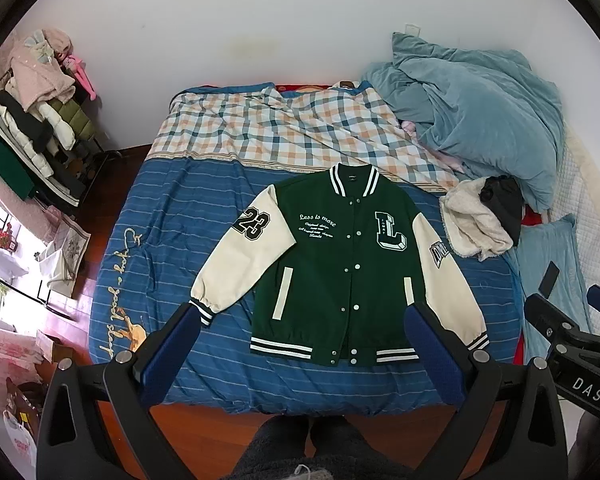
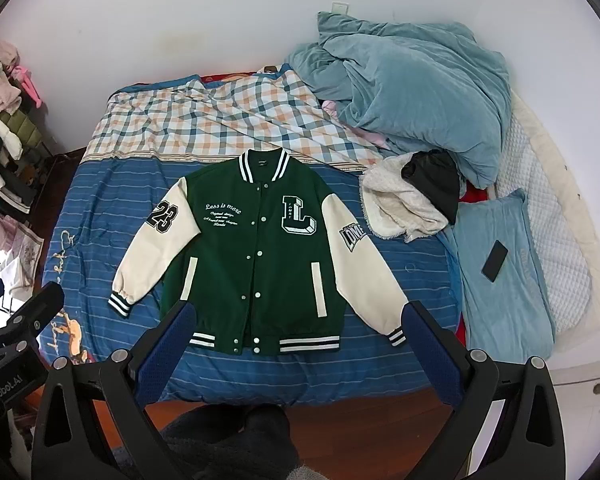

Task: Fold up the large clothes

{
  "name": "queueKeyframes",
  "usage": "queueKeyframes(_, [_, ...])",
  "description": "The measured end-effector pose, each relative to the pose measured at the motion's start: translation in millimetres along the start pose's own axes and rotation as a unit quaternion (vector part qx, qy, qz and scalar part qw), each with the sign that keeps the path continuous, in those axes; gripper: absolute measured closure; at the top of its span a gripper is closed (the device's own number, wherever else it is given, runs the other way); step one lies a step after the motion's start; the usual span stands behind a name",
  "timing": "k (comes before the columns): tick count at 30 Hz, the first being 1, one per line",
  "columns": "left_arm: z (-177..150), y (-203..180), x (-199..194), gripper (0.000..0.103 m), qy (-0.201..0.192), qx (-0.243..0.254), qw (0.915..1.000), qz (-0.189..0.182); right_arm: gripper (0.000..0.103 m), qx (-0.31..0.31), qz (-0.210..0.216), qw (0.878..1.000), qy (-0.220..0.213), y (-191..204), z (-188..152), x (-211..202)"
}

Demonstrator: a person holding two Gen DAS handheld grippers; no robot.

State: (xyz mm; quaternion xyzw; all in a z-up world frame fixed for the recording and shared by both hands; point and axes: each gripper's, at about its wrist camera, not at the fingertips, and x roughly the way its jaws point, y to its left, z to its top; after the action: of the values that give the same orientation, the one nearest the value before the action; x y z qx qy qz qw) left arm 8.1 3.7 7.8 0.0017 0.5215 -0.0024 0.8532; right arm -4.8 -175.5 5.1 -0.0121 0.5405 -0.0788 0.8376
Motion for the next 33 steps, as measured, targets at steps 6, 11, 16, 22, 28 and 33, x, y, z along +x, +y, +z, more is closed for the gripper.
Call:
queueKeyframes(6, [-1.2, 3.3, 0.2, 0.000, 0.000, -0.002, 1.0000, -0.001, 0.000, -0.001, 0.001, 1.000, 0.000, 0.5, 0.6, 0.1])
queueKeyframes(11, [-8.4, 6.5, 2.7, 0.000, 0.000, -0.004, 1.0000, 0.001, 0.000, -0.002, 0.003, 1.000, 0.000, -1.5, 0.5, 1.7])
queueKeyframes(16, [-7.6, 7.3, 3.5, 0.000, -0.001, -0.003, 1.0000, 0.001, 0.000, -0.003, 0.003, 1.000, -0.001, -1.5, 4.8, 1.0])
queueKeyframes(22, [-6.8, 9.0, 3.9, 0.000, -0.001, -0.003, 1.0000, 0.001, 0.000, -0.003, 0.003, 1.000, -0.001, -1.1, 4.2, 1.1])
queueKeyframes(28, [-3.1, 14.6, 3.1, 0.000, 0.000, -0.002, 1.0000, -0.001, 0.000, -0.003, 0.001, 1.000, -0.002, -0.5, 6.8, 3.0])
queueKeyframes(33, [-1.6, 14.8, 2.1, 0.000, 0.002, -0.003, 1.0000, -0.002, 0.000, -0.004, 0.001, 1.000, -0.003, -0.2, 5.6, 2.9])
